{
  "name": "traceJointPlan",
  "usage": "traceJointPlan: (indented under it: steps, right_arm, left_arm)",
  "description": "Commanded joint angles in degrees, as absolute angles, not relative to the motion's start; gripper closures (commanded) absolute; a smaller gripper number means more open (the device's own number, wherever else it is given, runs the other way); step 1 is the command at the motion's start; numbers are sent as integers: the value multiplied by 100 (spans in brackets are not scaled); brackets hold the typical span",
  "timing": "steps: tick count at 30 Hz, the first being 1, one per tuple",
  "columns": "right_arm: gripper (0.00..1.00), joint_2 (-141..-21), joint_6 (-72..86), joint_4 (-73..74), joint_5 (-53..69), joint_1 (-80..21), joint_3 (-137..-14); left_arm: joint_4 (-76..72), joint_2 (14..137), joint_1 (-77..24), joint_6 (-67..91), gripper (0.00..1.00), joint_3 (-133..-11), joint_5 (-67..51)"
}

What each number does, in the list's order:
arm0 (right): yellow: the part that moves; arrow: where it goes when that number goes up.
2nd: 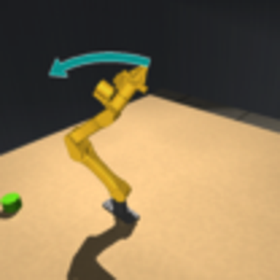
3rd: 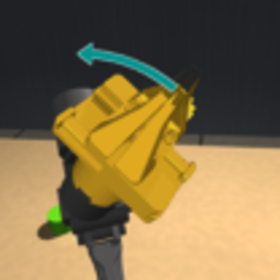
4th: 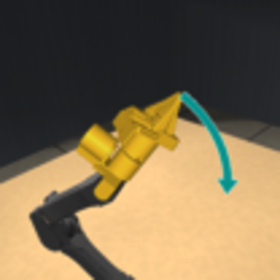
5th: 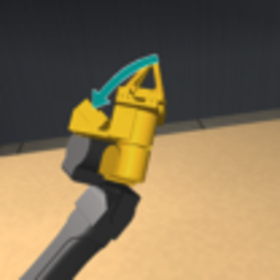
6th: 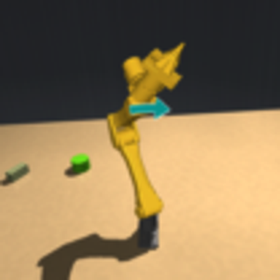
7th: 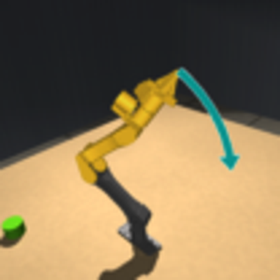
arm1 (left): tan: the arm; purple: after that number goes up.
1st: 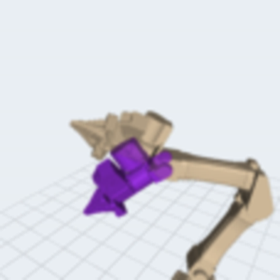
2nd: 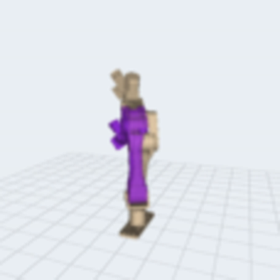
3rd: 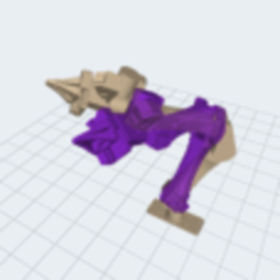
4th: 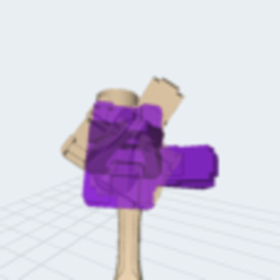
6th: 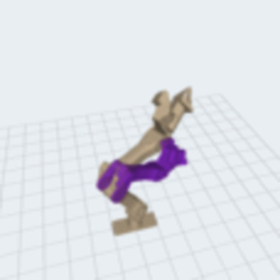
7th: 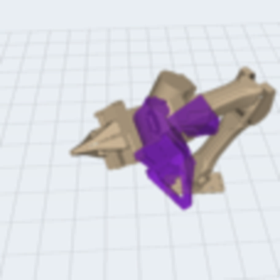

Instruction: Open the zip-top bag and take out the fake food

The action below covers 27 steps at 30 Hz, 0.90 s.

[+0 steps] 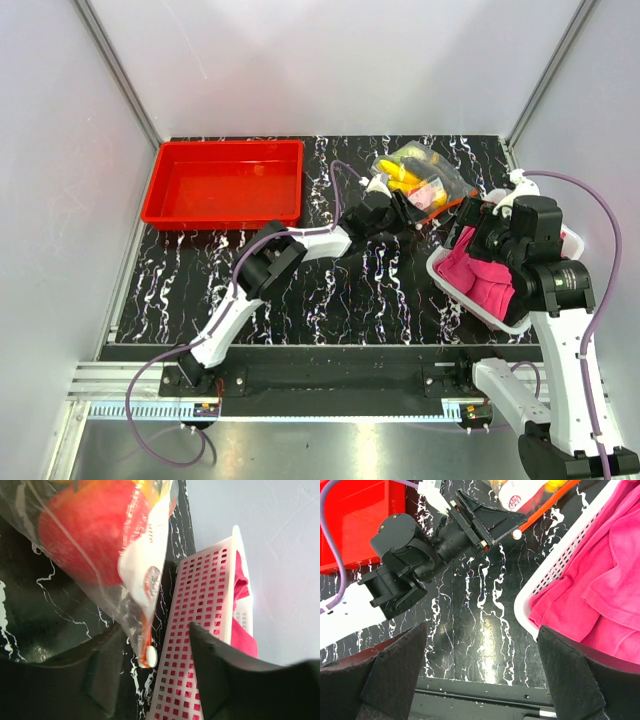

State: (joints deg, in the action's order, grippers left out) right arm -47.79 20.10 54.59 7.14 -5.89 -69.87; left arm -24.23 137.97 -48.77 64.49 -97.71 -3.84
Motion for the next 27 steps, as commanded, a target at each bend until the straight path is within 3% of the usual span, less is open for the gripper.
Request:
traceJointPlan:
  steps: [1,2,6,19,27]
  right_arm:
    - [0,-4728,1820,5370,791,-606,-7146]
    - [0,-4755,1811,5327,782,-615,-7093]
    - [0,-5053,1784,5274,773,-677,-7014]
    - [0,-6722,2820,4353,1669,-791,-7339]
    - [0,-7681,2716,4017,2038,-1037,-7401]
  left_arm:
    - [-2892,14044,-4729,6556,54,-10045,-333]
    - [-2857,14062,-4685,6539,58,-10159,-360]
    - [-2549,13958,-4562,6425,99,-10170,-597]
    - [-2636,11138,-3956,5959,100,-7342,-931]
    - [-2453,10416,-3771,6003,100,-6847,-1265]
